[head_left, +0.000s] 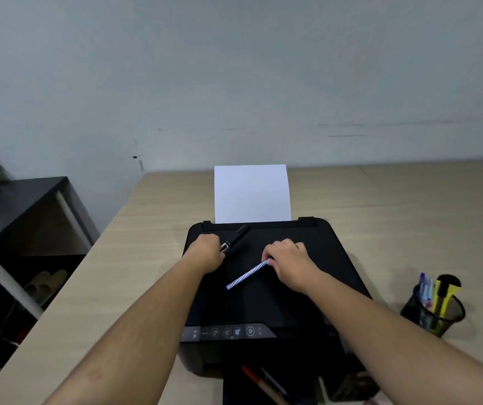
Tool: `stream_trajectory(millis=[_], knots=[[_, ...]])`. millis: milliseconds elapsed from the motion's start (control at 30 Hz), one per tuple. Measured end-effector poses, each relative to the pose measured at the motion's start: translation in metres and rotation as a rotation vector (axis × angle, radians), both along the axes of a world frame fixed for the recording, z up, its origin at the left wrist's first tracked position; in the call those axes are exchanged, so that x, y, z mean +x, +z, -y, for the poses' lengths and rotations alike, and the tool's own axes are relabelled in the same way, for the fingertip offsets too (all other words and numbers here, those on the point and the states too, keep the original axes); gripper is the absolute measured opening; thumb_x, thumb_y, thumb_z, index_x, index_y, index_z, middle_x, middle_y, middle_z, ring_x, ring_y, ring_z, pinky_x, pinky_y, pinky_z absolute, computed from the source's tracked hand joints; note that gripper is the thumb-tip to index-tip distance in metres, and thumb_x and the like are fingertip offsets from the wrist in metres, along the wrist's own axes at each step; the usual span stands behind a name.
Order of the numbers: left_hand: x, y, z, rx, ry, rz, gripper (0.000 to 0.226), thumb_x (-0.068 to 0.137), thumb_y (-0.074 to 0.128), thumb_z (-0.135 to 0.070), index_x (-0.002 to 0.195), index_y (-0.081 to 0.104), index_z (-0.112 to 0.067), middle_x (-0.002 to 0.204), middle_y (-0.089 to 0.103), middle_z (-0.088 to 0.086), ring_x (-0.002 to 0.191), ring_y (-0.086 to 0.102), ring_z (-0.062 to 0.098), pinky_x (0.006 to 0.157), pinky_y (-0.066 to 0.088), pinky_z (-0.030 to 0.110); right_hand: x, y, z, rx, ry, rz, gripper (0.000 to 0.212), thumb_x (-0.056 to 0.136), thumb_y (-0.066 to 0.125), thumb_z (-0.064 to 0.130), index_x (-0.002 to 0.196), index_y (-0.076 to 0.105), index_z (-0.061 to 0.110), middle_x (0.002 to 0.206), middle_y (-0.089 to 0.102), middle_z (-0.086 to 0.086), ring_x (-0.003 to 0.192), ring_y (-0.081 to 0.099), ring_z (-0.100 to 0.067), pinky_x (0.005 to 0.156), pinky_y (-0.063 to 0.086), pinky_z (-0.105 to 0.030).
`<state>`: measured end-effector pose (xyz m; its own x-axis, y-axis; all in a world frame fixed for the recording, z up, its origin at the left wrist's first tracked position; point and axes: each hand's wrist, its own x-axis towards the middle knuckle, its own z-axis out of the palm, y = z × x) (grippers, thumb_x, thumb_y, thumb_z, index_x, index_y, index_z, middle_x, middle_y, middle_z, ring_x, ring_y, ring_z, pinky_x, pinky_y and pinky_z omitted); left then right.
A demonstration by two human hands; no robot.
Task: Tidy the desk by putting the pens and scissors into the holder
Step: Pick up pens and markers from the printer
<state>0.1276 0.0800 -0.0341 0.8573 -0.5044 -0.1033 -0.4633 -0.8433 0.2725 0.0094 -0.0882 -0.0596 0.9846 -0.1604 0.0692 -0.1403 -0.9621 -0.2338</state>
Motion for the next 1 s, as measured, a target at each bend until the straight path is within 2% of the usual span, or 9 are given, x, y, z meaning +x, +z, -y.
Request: stream_trajectory(millis=[200,333,400,467,600,733,800,900,1000], knots=[[-0.012,0.040,0.031,-0.412,-0.001,-0.084,0.011,0.079,0.059,-0.018,0.088,0.052,-0.018,0.078,0.059,-0.001,0.065,0.057,0.014,0.056,0.044,0.022,-0.027,0.048,0.047,0.514,-0.179,0.175,0.010,0.090,0.057,0.019,0.090,0.066,0.022,0.093,0.066,0.003,0.088,0.058,-0.014,0.086,0.044,-0.029],[-0.038,0.066,0.081,-0.609,-0.068,-0.208,0.016,0.077,0.060,-0.014,0.090,0.053,-0.020,0.072,0.064,-0.001,0.061,0.066,0.014,0.069,0.055,0.030,-0.064,0.086,0.098,0.792,-0.281,0.356,0.002,0.082,0.069,0.007,0.083,0.069,0.009,0.078,0.066,-0.004,0.068,0.057,-0.011,0.069,0.048,-0.018],[-0.052,0.070,0.110,-0.629,-0.096,-0.238,0.016,0.076,0.064,-0.016,0.090,0.056,-0.015,0.075,0.070,0.003,0.071,0.069,0.017,0.075,0.056,0.032,-0.086,0.098,0.123,0.893,-0.328,0.417,0.008,0.080,0.070,0.005,0.076,0.067,0.011,0.071,0.067,-0.005,0.053,0.057,-0.004,0.051,0.043,-0.007],[-0.073,0.070,0.144,-0.645,-0.139,-0.290,0.017,0.077,0.066,-0.018,0.089,0.061,-0.008,0.077,0.073,0.006,0.074,0.070,0.018,0.078,0.057,0.035,-0.111,0.106,0.149,0.954,-0.401,0.481,0.014,0.079,0.070,0.005,0.071,0.064,0.014,0.068,0.067,-0.004,0.043,0.054,0.001,0.044,0.038,-0.008],[-0.121,0.059,0.214,-0.706,-0.214,-0.436,0.011,0.089,0.059,-0.022,0.087,0.058,-0.011,0.082,0.071,0.006,0.067,0.068,0.015,0.079,0.057,0.038,-0.160,0.104,0.200,0.968,-0.557,0.573,0.016,0.077,0.074,0.010,0.066,0.064,0.016,0.061,0.062,0.000,0.051,0.049,-0.007,0.051,0.034,-0.020],[-0.162,0.036,0.268,-0.623,-0.300,-0.477,0.014,0.087,0.063,-0.022,0.073,0.061,-0.020,0.074,0.067,-0.002,0.074,0.064,0.017,0.079,0.054,0.034,-0.200,0.082,0.242,0.871,-0.696,0.617,0.016,0.080,0.072,0.017,0.066,0.064,0.018,0.057,0.053,0.003,0.052,0.043,-0.009,0.046,0.034,-0.011],[-0.179,0.023,0.288,-0.589,-0.313,-0.490,0.017,0.081,0.068,-0.016,0.067,0.061,-0.022,0.068,0.064,-0.007,0.074,0.062,0.018,0.069,0.050,0.029,-0.211,0.065,0.259,0.761,-0.741,0.567,0.018,0.084,0.069,0.023,0.066,0.064,0.020,0.059,0.051,0.002,0.054,0.043,-0.011,0.051,0.036,-0.018],[-0.196,0.002,0.308,-0.532,-0.304,-0.472,0.017,0.074,0.073,-0.014,0.080,0.057,-0.017,0.065,0.061,-0.007,0.066,0.059,0.013,0.054,0.041,0.022,-0.217,0.038,0.271,0.642,-0.737,0.461,0.020,0.088,0.063,0.025,0.069,0.062,0.018,0.065,0.057,0.000,0.065,0.051,-0.016,0.065,0.039,-0.027],[-0.207,-0.018,0.324,-0.460,-0.290,-0.468,0.014,0.079,0.069,-0.016,0.084,0.056,-0.014,0.072,0.066,0.000,0.069,0.060,0.016,0.055,0.043,0.023,-0.217,0.011,0.278,0.602,-0.714,0.350,0.020,0.090,0.059,0.026,0.077,0.064,0.012,0.070,0.061,-0.001,0.072,0.057,-0.019,0.070,0.043,-0.029]])
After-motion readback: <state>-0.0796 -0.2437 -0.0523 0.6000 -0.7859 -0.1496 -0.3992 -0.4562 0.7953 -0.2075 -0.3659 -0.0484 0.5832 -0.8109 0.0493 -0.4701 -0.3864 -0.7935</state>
